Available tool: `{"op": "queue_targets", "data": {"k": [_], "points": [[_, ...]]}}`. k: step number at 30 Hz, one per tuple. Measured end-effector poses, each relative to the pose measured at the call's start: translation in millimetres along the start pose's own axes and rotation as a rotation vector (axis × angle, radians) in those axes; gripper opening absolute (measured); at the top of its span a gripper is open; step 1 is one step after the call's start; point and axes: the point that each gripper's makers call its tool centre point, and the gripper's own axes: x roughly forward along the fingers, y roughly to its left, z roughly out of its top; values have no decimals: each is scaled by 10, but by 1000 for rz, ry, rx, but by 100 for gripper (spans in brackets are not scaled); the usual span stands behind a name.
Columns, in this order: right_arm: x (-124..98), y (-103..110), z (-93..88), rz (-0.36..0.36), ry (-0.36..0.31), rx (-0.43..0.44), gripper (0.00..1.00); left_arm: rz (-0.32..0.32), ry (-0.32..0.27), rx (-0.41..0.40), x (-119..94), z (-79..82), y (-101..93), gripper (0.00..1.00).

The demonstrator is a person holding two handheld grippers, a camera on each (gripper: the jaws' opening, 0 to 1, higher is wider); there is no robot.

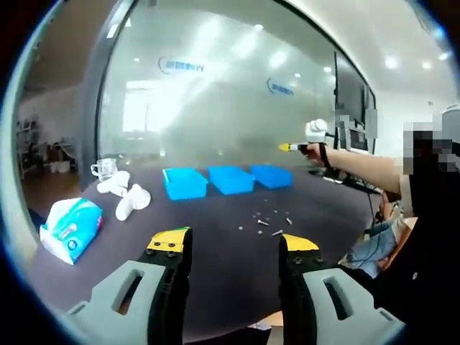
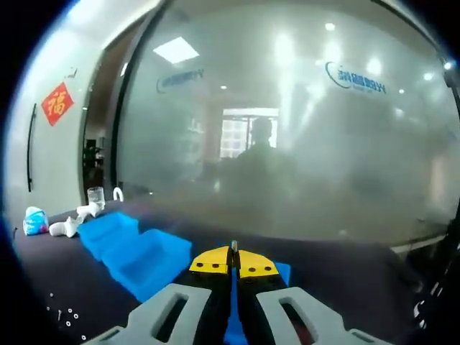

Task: Sort the screws, nuts, and washers into the corresponding bins

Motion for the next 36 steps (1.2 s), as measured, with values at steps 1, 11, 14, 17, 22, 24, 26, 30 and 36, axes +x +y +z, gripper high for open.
{"op": "queue_targets", "data": {"k": [1, 11, 14, 17, 22, 24, 26, 30, 36], "points": [[7, 2, -4, -1, 1, -1, 0, 1, 1, -1, 1, -7, 0, 43], [108, 19, -89, 3, 22, -93, 13, 4, -6, -1, 2, 11, -15, 43], [54, 40, -95, 3, 18, -95, 17, 3, -3, 1, 8, 6, -21, 43], [-12, 104, -96, 31, 13, -47, 18, 0, -2, -1, 16, 4, -30, 43], [-174, 197, -68, 77, 3, -13, 19, -2, -3, -4, 26, 1, -39, 43], [-265, 248, -53, 96, -3, -13, 21, -1, -5, -6, 30, 2, -35, 43], [-357, 297, -48, 114, -5, -14, 22, -2, -8, -11, 36, 7, -31, 43], [-580, 440, -31, 173, -20, 10, 23, -13, -34, -47, 40, 64, -30, 43], [-1009, 707, -30, 271, -44, 23, 23, -16, -44, -37, 49, 110, -22, 43]]}}
